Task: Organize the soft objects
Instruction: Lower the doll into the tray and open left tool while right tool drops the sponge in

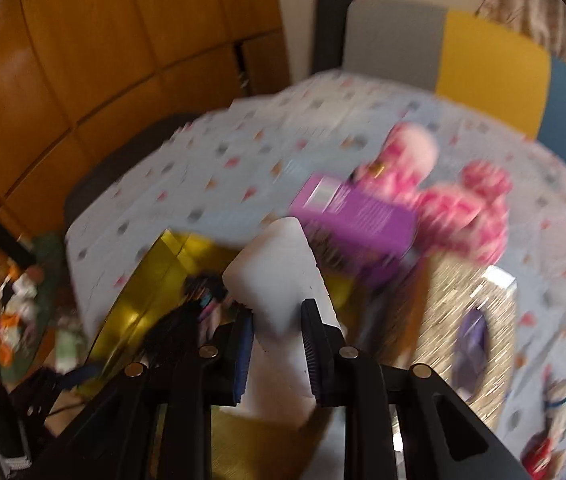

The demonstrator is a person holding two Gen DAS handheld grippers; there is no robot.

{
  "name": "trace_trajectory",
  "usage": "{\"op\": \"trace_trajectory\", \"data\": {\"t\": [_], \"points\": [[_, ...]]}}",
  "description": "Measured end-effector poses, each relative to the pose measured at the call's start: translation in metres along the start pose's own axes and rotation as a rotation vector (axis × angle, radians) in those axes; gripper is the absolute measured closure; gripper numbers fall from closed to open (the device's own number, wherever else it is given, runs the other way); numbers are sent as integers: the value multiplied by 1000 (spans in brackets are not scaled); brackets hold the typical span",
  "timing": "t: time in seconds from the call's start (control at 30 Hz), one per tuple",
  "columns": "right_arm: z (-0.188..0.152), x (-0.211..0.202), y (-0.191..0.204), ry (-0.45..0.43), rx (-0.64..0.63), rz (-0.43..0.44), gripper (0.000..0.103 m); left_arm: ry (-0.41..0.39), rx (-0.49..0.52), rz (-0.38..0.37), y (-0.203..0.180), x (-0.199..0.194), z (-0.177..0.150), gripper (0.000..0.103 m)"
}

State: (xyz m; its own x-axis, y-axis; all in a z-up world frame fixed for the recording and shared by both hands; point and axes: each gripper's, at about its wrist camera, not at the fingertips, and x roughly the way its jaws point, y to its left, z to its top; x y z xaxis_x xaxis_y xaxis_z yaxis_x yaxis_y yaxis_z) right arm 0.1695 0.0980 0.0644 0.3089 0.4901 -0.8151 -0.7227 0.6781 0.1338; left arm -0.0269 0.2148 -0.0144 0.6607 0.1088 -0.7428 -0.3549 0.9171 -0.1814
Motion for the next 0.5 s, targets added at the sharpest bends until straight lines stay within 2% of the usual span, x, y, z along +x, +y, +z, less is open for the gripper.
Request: {"op": "trace_trajectory", "data": {"t": [0.17, 0.27, 0.33, 0.37, 0.43, 0.5], "points": [[-29, 28, 15, 136, 10, -64, 80, -1, -20, 5, 7, 0, -2, 27], [-39, 43, 22, 174, 32, -103, 78, 0, -27, 9, 11, 0, -4, 26], [-39, 57, 22, 197, 57, -100, 71, 3, -35, 10, 13, 0, -4, 24], [-41, 61, 19, 199, 79, -92, 70, 3, -37, 10, 14, 0, -4, 21], [-41, 67, 12, 189, 149, -21, 60, -1, -39, 16, 15, -2, -5, 20], [-42, 67, 5, 182, 207, 47, 59, -6, -44, 20, 16, -3, -5, 20]]}}
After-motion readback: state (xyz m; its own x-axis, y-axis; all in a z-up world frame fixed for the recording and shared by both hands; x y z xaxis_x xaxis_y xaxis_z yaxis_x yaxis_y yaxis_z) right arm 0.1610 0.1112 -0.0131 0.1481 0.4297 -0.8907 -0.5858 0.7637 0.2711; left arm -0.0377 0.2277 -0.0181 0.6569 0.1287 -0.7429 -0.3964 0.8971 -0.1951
